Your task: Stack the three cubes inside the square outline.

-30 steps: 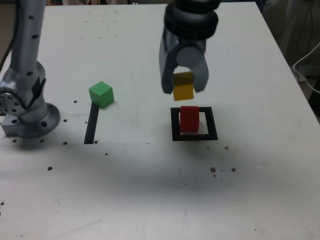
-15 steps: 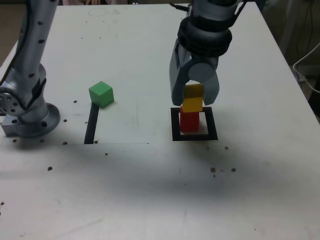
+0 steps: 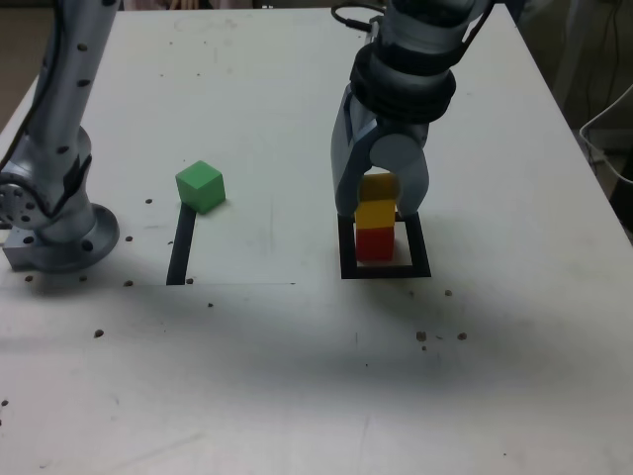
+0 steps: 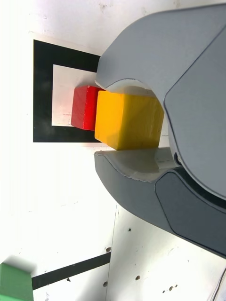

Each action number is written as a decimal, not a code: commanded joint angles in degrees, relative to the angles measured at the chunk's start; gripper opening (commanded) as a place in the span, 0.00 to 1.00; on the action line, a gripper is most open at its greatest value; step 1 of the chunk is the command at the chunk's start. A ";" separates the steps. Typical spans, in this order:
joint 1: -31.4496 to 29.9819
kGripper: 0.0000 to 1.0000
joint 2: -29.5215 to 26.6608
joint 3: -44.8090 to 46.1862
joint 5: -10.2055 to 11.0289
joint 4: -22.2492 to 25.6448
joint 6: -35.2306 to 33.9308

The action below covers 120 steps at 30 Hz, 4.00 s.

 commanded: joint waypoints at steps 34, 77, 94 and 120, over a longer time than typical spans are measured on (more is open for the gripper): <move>0.08 0.99 0.15 2.93 3.18 -3.12 0.24; 4.80 0.99 -19.10 29.02 11.03 -2.89 29.60; 13.96 0.99 -22.95 42.44 13.08 -9.67 35.90; 17.40 0.60 -21.80 55.55 12.59 -26.47 38.33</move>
